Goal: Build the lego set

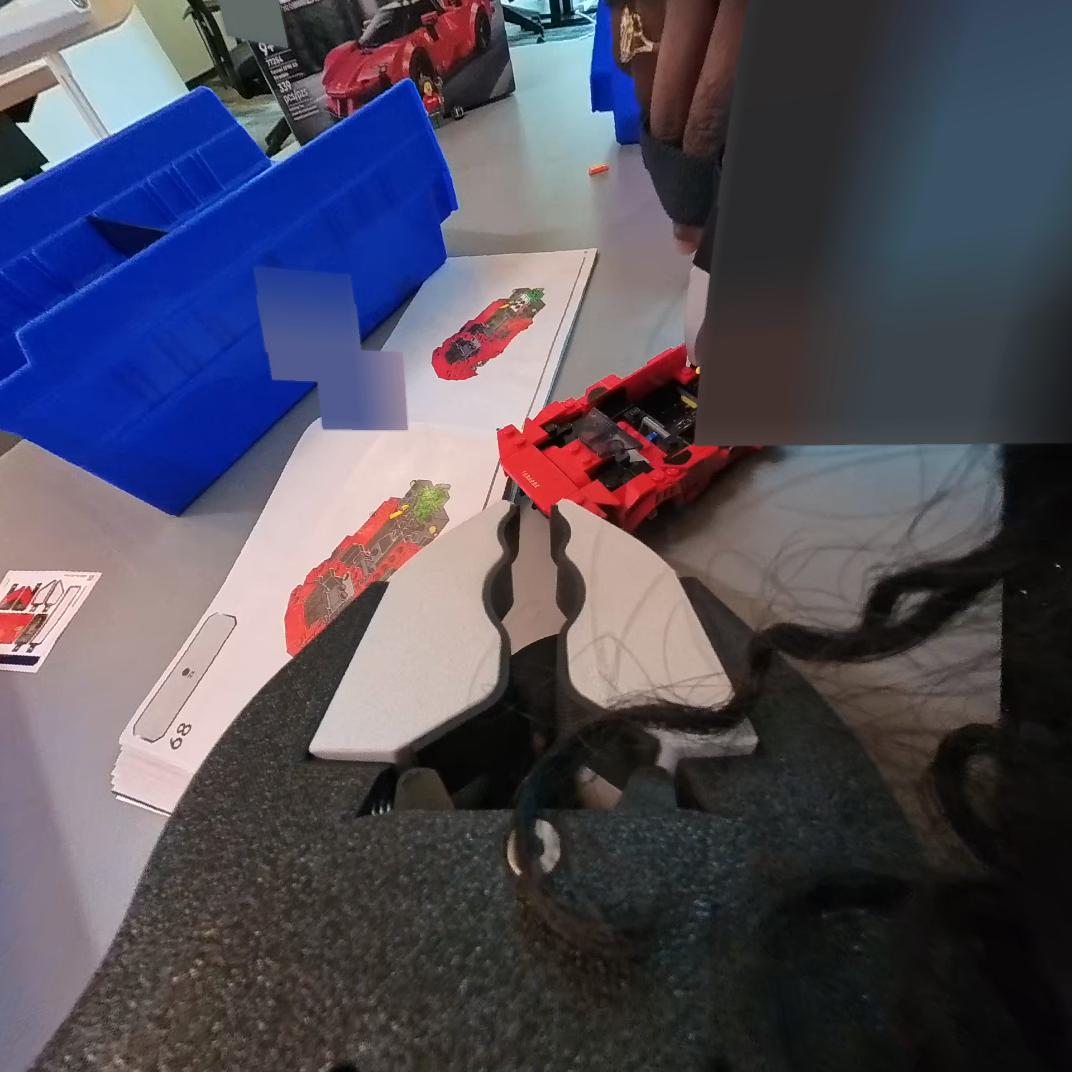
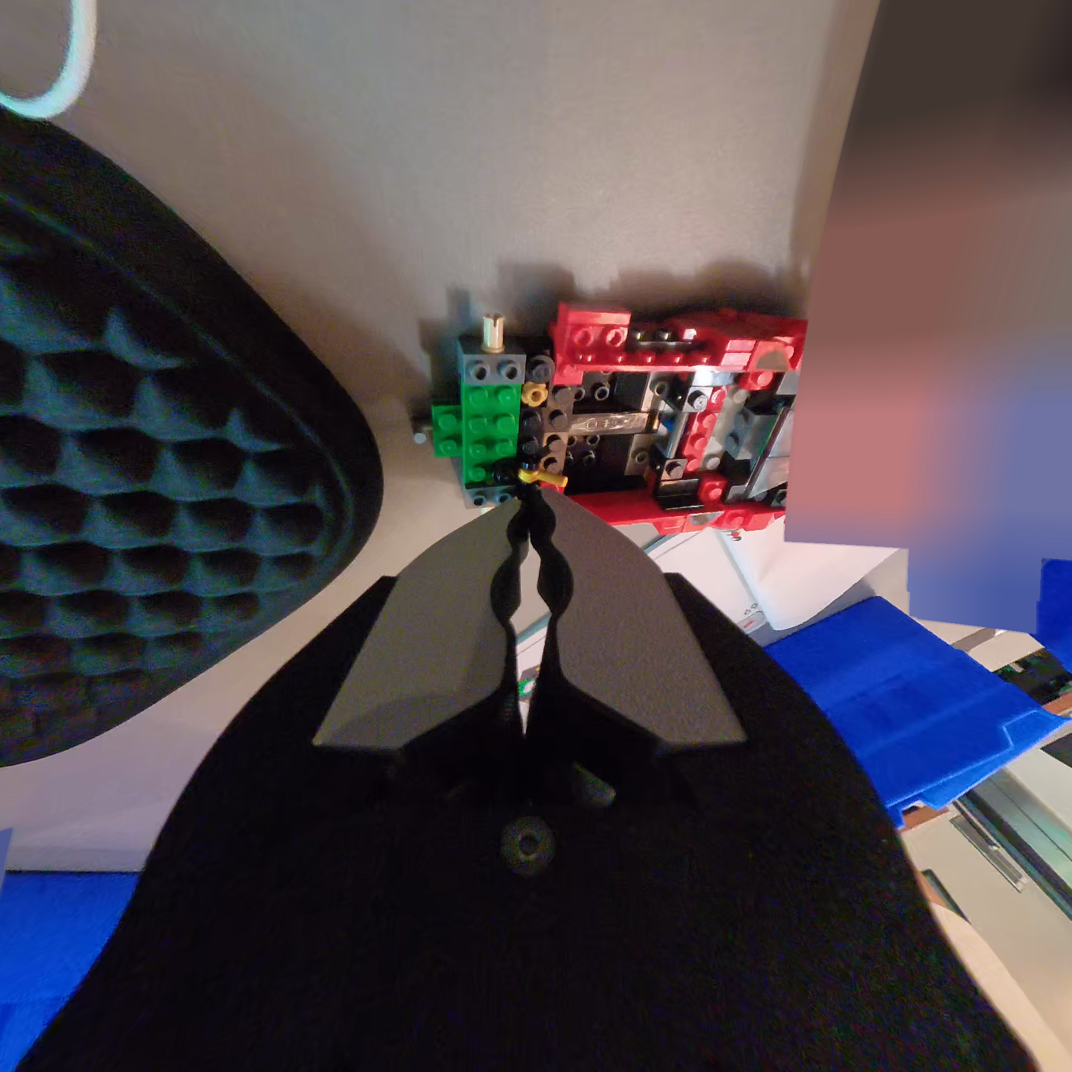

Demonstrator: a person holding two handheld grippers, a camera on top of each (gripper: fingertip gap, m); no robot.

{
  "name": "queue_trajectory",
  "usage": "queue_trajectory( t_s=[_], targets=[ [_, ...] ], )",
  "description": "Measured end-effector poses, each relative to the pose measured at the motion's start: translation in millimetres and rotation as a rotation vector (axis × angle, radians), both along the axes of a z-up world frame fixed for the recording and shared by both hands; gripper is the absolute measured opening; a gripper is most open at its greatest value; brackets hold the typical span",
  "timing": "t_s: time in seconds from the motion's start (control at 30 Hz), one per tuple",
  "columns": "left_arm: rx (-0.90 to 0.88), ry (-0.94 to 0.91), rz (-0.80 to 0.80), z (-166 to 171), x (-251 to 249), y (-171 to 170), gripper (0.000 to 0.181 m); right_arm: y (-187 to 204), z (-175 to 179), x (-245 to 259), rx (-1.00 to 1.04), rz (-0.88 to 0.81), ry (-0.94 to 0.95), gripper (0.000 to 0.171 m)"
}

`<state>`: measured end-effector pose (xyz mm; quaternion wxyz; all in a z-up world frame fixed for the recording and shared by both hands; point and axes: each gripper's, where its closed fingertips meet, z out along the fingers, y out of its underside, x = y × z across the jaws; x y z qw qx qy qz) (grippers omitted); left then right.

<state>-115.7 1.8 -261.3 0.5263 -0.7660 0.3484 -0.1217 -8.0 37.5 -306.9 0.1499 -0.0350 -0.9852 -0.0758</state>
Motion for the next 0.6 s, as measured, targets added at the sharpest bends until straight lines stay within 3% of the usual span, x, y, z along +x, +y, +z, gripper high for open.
queue_trajectory(
  t_s=[0.43,0.6],
  targets=[
    [0.001,-0.003,0.000,0.5,-0.3,0.0,0.009,0.2,0.2,-0.4,-0.009,-0.024,0.028,0.000],
    [0.015,-0.007,0.003,2.6,-0.7,-0.6,0.009,3.4,8.1,-4.2,-0.069,-0.107,0.065,0.000]
  ],
)
